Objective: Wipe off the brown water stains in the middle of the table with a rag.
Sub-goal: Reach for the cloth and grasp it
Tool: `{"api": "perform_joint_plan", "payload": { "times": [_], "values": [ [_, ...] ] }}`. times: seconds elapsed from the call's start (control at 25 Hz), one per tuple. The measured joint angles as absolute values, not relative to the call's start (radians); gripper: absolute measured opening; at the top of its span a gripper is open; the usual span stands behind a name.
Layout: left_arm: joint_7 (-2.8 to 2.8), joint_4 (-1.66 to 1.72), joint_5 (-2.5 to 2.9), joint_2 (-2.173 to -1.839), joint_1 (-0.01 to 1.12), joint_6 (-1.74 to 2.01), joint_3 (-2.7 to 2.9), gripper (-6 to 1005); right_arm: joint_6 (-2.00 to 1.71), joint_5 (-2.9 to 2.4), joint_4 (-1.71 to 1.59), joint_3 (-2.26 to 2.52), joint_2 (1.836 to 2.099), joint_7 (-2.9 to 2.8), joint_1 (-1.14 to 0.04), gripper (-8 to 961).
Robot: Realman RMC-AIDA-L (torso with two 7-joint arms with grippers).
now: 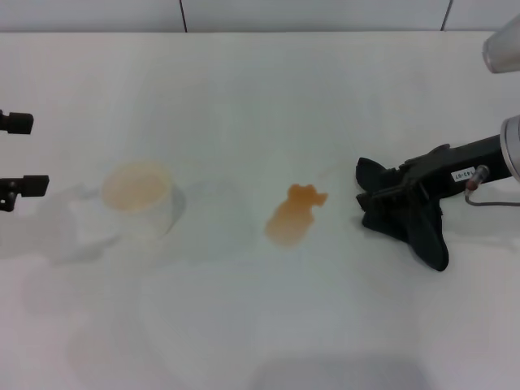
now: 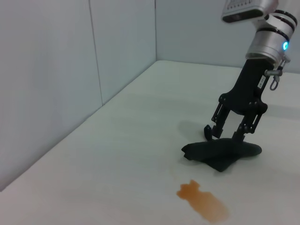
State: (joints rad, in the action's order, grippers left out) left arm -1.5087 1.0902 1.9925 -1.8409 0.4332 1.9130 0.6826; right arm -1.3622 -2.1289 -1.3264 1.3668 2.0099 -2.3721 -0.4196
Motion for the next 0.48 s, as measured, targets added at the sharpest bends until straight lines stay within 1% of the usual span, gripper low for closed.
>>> {"api": "perform_joint_plan", "payload": {
  "times": [0.48],
  "values": [
    [-1.518, 1.119, 1.993, -1.853, 0.434, 1.907, 0.683, 864, -1.330, -2.266, -1.304, 1.369, 2.012, -2.388, -0.430, 571]
  ]
}}
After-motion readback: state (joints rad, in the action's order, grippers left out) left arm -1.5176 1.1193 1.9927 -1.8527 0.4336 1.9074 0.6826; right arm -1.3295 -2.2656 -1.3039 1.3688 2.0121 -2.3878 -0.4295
